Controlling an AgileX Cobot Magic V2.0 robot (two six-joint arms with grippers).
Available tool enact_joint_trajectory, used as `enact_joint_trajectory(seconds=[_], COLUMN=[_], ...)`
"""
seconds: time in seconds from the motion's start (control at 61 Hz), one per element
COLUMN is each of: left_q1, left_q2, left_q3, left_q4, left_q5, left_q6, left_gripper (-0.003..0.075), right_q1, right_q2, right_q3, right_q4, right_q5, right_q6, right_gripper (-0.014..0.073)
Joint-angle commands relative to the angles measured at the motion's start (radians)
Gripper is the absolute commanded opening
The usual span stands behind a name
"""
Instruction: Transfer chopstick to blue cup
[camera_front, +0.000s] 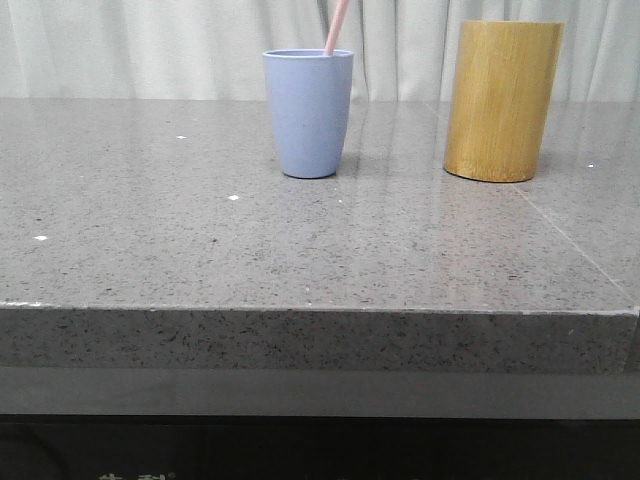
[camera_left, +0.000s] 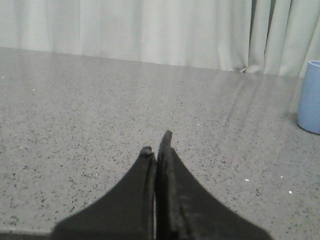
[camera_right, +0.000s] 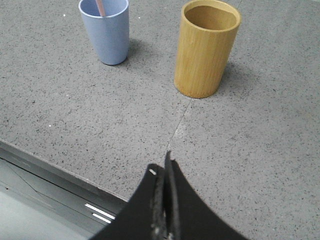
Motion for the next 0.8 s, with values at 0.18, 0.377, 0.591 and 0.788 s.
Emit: enact_joint_trajectory(seconds=[0.18,0.377,0.591,0.788], left_q1=[0.016,0.047,0.047,0.047], left_q2=[-0.026,-0.026,-0.026,-0.024], left_q3=[0.008,0.008,0.008,0.008], left_q4=[0.000,0.002,0.002,0.002], left_q5=[-0.126,-0.126,-0.126,-0.126], left_q6=[-0.008,-0.006,-0.006,-0.006], left_gripper=[-0.0019,-0.0019,-0.0019,-0.0019], right_q1=[-0.006,-0.006,-0.006,-0.006], right_q2=[0.001,0.001,0.001,0.001], right_q3=[-0.022,-0.022,-0.022,-0.022], right_q4=[-0.003,-0.003,-0.003,-0.003], right_q5=[-0.063,-0.063,-0.063,-0.062], right_q6=[-0.002,-0.002,-0.002,-0.002], right_gripper=[-0.0067,-0.0067,-0.0067,-0.0067])
